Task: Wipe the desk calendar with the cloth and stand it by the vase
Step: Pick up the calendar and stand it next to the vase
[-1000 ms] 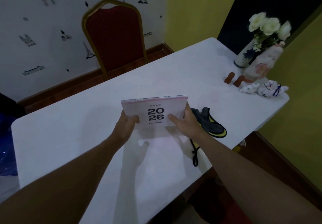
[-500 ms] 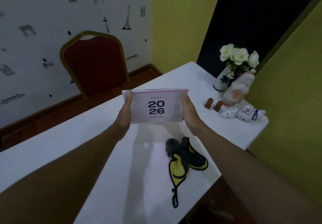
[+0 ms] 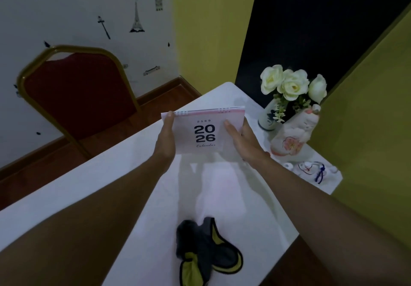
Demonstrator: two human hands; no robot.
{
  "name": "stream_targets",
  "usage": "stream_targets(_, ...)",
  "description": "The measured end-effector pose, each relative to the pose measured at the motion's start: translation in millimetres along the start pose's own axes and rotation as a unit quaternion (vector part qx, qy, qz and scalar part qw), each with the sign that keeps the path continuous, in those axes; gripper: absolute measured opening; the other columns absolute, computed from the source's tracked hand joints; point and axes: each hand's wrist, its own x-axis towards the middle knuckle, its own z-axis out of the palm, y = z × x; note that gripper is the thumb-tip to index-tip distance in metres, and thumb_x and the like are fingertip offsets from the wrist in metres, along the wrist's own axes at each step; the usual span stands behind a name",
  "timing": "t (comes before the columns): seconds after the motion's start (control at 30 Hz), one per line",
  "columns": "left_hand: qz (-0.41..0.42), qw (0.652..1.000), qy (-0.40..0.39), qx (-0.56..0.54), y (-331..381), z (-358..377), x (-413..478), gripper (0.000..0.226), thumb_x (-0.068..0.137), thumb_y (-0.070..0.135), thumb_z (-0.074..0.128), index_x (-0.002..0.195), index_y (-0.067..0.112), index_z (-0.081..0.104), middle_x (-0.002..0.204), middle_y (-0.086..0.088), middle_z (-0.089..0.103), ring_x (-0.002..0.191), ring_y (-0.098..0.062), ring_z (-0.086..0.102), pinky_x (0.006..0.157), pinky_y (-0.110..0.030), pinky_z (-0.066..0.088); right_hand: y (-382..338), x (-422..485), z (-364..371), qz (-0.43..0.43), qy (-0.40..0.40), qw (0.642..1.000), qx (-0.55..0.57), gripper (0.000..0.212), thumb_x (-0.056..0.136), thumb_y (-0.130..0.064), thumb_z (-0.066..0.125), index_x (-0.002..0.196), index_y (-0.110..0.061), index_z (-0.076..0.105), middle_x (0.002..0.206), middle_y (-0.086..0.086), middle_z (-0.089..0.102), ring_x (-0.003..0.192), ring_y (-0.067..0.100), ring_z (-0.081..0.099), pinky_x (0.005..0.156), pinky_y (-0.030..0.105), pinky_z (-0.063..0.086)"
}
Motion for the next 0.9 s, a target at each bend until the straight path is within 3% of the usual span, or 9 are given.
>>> stream_targets(0.1,-0.005,1.000,-0.008,-0.001,6.5,22.8,22.2,0.073,0.078,0.081,0.026,0.119,0.034,0.063,0.125,-0.010,0.065,0.114,-0.027,0.060,0.107,-0.053,0.045,5.4,25.7,-20.5,-0.013,0.016,0.999,0.038,0.056,0.088,-0.057,0.063,0.137,-0.034,0.050,0.120,-0.016,0.071,0.110,0.002,0.066,0.102,0.040,0.052)
stream_targets(0.27,-0.014,0.999,-0.046,0.008,8.4,53.2,57.1,0.065,0.081,0.081,0.027,0.103,0.038,0.070,0.104,-0.002,0.074,0.102,-0.023,0.068,0.080,-0.038,0.055,18.3,55.5,-44.5,0.004,0.030,0.997,0.066,0.056,0.084,-0.060,0.065,0.134,-0.036,0.053,0.120,-0.015,0.071,0.111,0.006,0.067,0.100,0.039,0.053)
stream_targets(0.37,-0.020,0.998,-0.057,0.017,2.6,68.3,72.9,0.068,0.077,0.086,0.029,0.101,0.039,0.072,0.095,0.004,0.077,0.098,-0.019,0.070,0.072,-0.032,0.054,29.5,65.1,-56.1,0.019,0.053,0.996,0.073,0.058,0.083,-0.062,0.065,0.135,-0.040,0.051,0.117,-0.019,0.071,0.110,0.005,0.067,0.099,0.038,0.054)
stream_targets(0.5,-0.034,0.997,-0.067,0.011,-11.1,85.7,89.6,0.078,0.069,0.091,0.030,0.112,0.038,0.069,0.101,0.003,0.077,0.101,-0.021,0.069,0.085,-0.039,0.056,43.2,70.2,-65.0,0.026,0.069,0.996,0.050,0.028,0.089,-0.060,0.058,0.117,-0.061,0.057,0.114,-0.027,0.070,0.107,-0.004,0.065,0.096,0.031,0.051)
stream_targets(0.57,-0.040,0.997,-0.066,0.012,-16.5,93.4,95.0,0.082,0.069,0.091,0.031,0.118,0.037,0.067,0.110,-0.003,0.074,0.107,-0.026,0.068,0.093,-0.045,0.056,50.6,71.8,-68.6,0.040,0.067,0.996,0.040,0.040,0.089,-0.065,0.055,0.126,-0.049,0.060,0.120,-0.019,0.070,0.113,0.003,0.064,0.104,0.040,0.050)
stream_targets(0.63,-0.040,0.997,-0.064,0.022,-20.6,99.2,97.8,0.080,0.071,0.090,0.031,0.120,0.036,0.065,0.110,-0.003,0.074,0.106,-0.027,0.067,0.088,-0.042,0.056,59.3,73.4,-71.4,0.054,0.069,0.995,0.041,0.057,0.088,-0.067,0.054,0.134,-0.035,0.059,0.128,-0.012,0.068,0.121,0.012,0.062,0.110,0.045,0.046)
stream_targets(0.77,-0.017,0.995,-0.082,0.045,-27.5,102.9,103.2,0.077,0.081,0.084,0.029,0.125,0.032,0.063,0.107,0.000,0.075,0.103,-0.026,0.070,0.078,-0.034,0.056,69.8,72.9,-74.5,0.049,0.075,0.995,0.042,0.042,0.092,-0.061,0.053,0.126,-0.038,0.063,0.127,-0.011,0.069,0.121,0.013,0.062,0.109,0.048,0.045)
stream_targets(0.9,-0.006,0.992,-0.115,0.058,-30.4,99.7,106.3,0.078,0.083,0.084,0.026,0.127,0.031,0.063,0.113,-0.004,0.074,0.106,-0.027,0.071,0.089,-0.043,0.060,70.5,72.8,-74.5,0.051,0.066,0.996,0.018,0.054,0.088,-0.073,0.049,0.129,-0.039,0.061,0.128,-0.013,0.068,0.122,0.013,0.061,0.109,0.048,0.045)
